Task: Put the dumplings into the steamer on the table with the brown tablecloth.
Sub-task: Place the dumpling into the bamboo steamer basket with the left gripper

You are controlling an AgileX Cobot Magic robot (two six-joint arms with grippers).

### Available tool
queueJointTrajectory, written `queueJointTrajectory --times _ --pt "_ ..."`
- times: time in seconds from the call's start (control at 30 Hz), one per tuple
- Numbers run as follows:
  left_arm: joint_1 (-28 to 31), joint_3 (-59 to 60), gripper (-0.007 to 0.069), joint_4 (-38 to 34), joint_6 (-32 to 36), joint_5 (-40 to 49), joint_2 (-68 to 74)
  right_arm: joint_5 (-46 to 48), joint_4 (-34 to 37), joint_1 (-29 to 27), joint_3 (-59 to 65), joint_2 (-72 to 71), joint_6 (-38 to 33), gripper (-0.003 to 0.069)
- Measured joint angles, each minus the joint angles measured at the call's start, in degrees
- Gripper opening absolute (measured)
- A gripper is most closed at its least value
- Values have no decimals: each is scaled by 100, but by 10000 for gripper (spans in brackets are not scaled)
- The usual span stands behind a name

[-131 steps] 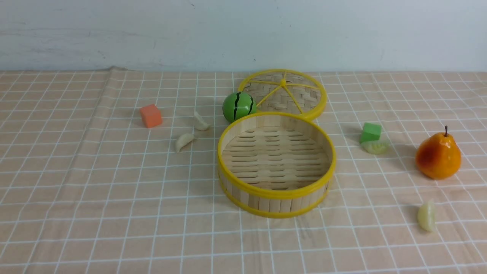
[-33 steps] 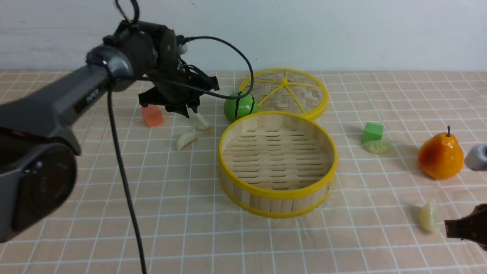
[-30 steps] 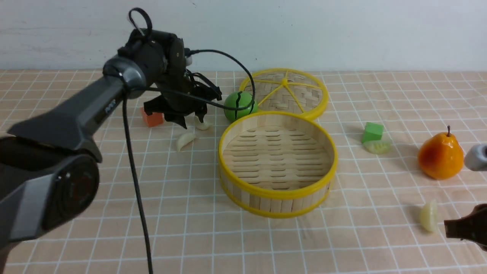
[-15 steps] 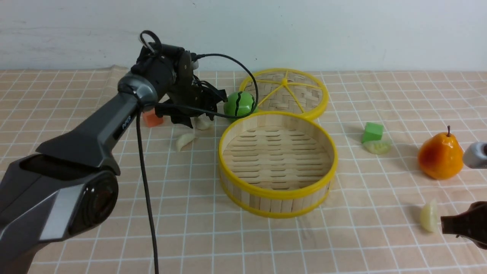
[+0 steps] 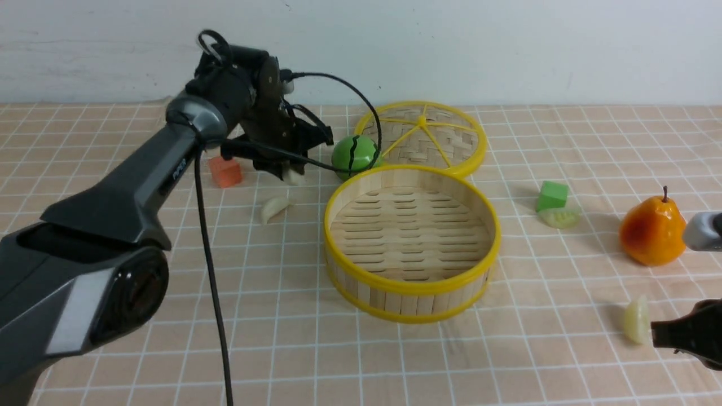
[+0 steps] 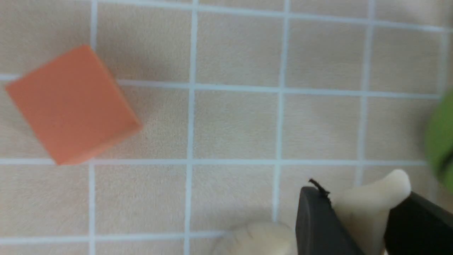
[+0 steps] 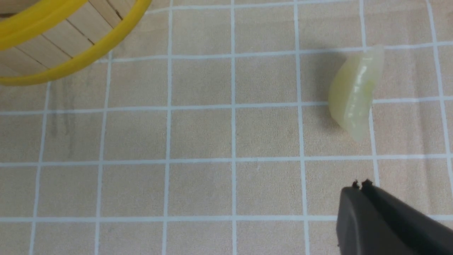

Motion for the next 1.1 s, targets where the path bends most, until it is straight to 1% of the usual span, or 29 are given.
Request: queueJointTrajectory --times 0.13,0.23,0.3,0.4,0.6,0.7,0.87,0.93,1.0,1.1 --pt "-264 -101 230 -36 421 548 -743 -14 77 0 0 13 0 2" --pt "-731 -131 230 -36 620 647 -906 -54 173 0 0 13 0 3" --pt "-990 -126 230 -36 776 672 -808 -66 237 0 0 13 0 3" --pt "-1384 -71 230 230 872 689 -397 -74 349 0 0 13 0 3" --pt "-1472 -26 230 489 880 689 208 -74 449 0 0 13 0 3" --pt "-1464 -26 273 520 844 689 256 -74 510 0 0 13 0 3" --pt "-1464 -26 415 526 765 688 7 -74 599 0 0 13 -28 3" --pt "-1464 -26 440 532 818 688 -286 -53 617 0 0 13 -96 3" --pt "-1464 -32 449 576 984 688 -592 -37 650 0 0 13 -180 3" --pt "-1335 -60 449 552 1457 688 -1361 -1 835 0 0 13 -290 3"
